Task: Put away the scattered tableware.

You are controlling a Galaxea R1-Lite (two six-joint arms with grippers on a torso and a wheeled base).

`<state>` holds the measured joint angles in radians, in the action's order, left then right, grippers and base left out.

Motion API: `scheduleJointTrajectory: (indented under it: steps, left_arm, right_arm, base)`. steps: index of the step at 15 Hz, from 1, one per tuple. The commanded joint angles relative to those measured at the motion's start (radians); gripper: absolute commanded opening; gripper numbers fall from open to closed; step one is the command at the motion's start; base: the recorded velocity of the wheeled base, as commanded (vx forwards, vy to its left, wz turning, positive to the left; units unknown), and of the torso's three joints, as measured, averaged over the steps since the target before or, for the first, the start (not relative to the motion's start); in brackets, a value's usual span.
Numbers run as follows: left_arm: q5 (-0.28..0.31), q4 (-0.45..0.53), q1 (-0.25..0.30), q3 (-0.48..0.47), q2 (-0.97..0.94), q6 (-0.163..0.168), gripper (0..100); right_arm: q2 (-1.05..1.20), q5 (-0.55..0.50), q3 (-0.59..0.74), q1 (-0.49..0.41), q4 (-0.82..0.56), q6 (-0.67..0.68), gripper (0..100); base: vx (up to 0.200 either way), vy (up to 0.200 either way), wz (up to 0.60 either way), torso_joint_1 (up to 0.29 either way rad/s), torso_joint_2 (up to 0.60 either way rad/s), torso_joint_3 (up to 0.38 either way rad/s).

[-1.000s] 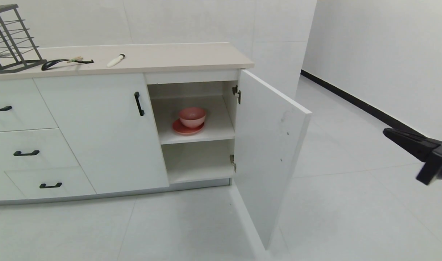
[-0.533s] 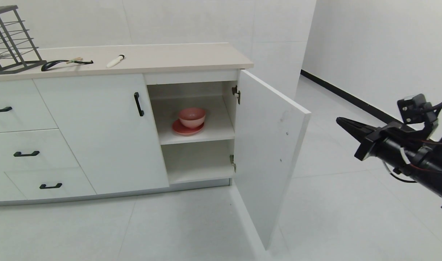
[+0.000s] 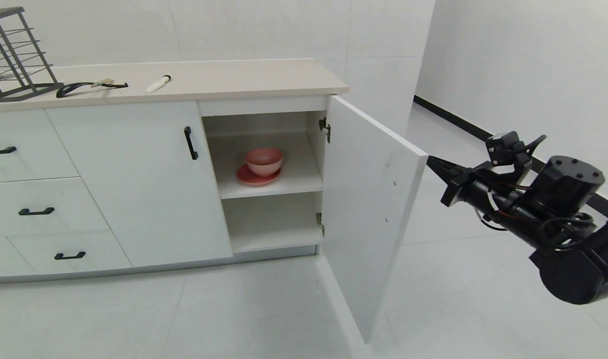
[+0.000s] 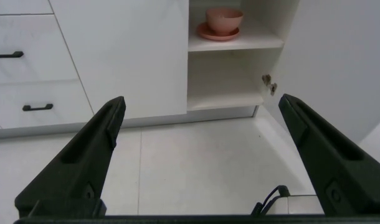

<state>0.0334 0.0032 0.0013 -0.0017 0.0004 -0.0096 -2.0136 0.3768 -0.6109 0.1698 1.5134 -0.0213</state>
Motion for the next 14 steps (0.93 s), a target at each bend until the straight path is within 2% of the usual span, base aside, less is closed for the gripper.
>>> scheduleJointTrajectory:
  steps: [1, 5, 14]
  left_arm:
    - [0.0, 0.0, 0.0, 0.0, 0.0, -0.001, 100]
    - [0.0, 0.0, 0.0, 0.0, 0.0, -0.003, 100]
    - [-0.006, 0.0, 0.0, 0.0, 0.0, -0.009, 100]
  right_arm:
    - [-0.106, 0.002, -0.104, 0.007, 0.014, 0.0, 0]
    - [-0.146, 0.002, -0.135, 0.043, 0.048, 0.001, 0]
    - [-0.117, 0.001, -0.124, 0.197, 0.057, 0.003, 0]
  base:
    - [0.0, 0.0, 0.0, 0.0, 0.0, 0.0]
    - [0.0, 0.0, 0.0, 0.0, 0.0, 0.0]
    - [0.0, 0.0, 0.0, 0.0, 0.0, 0.0]
